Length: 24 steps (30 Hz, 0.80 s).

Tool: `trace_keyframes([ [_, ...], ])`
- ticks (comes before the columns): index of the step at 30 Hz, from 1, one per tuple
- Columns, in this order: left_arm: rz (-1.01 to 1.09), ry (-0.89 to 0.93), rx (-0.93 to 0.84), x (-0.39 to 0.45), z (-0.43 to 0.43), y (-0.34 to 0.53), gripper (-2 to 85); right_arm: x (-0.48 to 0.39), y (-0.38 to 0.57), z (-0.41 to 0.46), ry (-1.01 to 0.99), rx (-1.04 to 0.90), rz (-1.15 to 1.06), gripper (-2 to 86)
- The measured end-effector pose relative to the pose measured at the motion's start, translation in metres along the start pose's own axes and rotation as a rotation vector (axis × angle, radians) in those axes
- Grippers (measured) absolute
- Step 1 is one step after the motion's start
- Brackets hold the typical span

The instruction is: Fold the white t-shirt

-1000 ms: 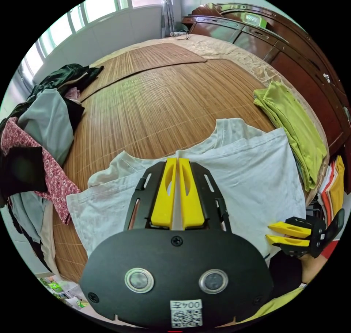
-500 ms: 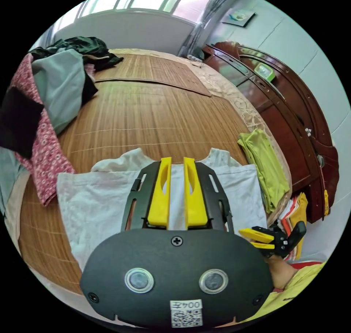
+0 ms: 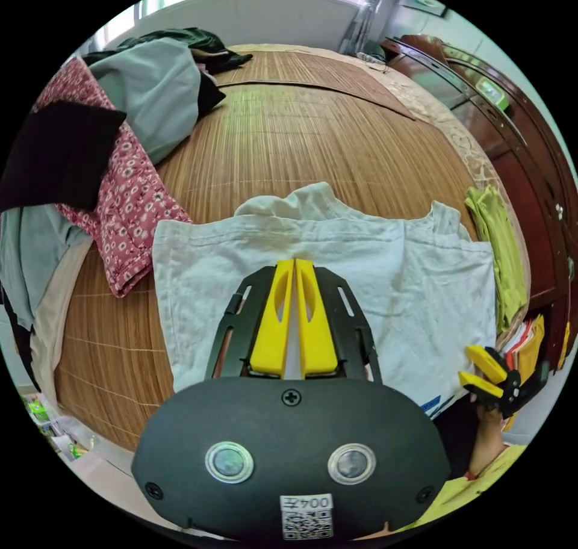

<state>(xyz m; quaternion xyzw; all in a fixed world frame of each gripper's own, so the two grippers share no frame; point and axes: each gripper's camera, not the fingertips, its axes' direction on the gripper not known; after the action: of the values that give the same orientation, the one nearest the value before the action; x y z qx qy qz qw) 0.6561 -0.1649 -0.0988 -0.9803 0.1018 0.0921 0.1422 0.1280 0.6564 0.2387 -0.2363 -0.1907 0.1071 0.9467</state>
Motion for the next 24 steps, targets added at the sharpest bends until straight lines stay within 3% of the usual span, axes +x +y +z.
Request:
trace_keyframes([
  [2, -0.058, -0.009, 0.016, -0.002, -0.008, -0.003, 0.5, -0.004, -0.002, 0.006, 0.013, -0.022, 0.0, 12.0],
  [5, 0.047, -0.097, 0.118, 0.006, -0.03, -0.002, 0.4, -0.002, -0.003, 0.011, -0.001, -0.026, 0.028, 11.1],
  [8, -0.01, -0.208, 0.003, -0.019, -0.016, -0.005, 0.3, 0.003, -0.005, 0.014, -0.048, -0.033, 0.074, 10.4],
  [14, -0.248, 0.083, 0.061, -0.079, -0.033, 0.003, 0.3, -0.006, -0.006, 0.022, 0.021, -0.04, 0.063, 7.5],
  [18, -0.149, 0.088, 0.211, -0.064, -0.069, 0.013, 0.2, -0.01, -0.007, 0.026, 0.012, -0.054, 0.071, 7.6],
  [20, -0.171, -0.009, 0.125, -0.068, -0.064, 0.017, 0.2, -0.014, -0.007, 0.027, 0.019, -0.055, 0.066, 7.7],
  [22, -0.226, 0.044, 0.015, -0.081, -0.052, 0.022, 0.3, -0.02, -0.006, 0.029, 0.031, -0.053, 0.048, 7.9],
  [24, -0.293, 0.08, 0.099, -0.085, -0.07, 0.033, 0.3, -0.024, -0.005, 0.029, 0.036, -0.047, 0.032, 8.4],
])
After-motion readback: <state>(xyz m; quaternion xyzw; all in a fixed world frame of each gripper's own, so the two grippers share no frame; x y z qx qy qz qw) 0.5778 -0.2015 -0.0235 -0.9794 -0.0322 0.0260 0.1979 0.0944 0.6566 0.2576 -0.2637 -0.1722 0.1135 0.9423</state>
